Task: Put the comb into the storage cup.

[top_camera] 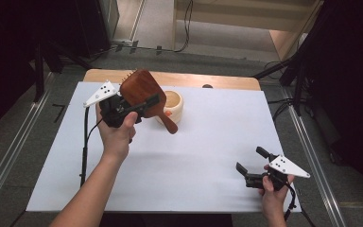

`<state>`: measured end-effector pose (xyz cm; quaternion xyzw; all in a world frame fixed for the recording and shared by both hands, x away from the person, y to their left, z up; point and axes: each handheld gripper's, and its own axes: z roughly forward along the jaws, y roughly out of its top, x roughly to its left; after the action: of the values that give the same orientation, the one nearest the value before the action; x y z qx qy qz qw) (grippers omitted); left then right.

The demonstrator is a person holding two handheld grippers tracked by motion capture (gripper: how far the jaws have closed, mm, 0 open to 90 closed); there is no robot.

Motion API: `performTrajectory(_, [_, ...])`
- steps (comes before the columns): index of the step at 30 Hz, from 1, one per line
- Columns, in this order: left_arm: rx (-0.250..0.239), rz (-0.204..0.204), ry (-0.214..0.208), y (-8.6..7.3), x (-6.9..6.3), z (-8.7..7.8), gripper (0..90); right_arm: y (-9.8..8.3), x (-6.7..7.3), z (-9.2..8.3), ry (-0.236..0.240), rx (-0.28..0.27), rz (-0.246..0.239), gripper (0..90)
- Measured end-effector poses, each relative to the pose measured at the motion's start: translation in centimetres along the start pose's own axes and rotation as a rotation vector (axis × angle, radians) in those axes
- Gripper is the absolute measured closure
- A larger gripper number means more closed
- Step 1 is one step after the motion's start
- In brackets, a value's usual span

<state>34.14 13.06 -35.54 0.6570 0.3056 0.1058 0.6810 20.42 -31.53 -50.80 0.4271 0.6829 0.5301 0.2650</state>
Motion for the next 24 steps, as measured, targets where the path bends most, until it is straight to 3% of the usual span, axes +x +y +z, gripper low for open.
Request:
performTrajectory(10, [-0.006, 0.012, 0.011, 1.1, 0.8, 1.2, 55.5, -0.3, -0.2, 0.1, 0.003, 0.001, 0.008, 0.0])
performTrajectory(24, [-0.025, -0.006, 0.026, 2.3, 2.0, 2.3, 55.4, -0.4, -0.2, 0.3, 0.006, 0.011, 0.006, 0.0])
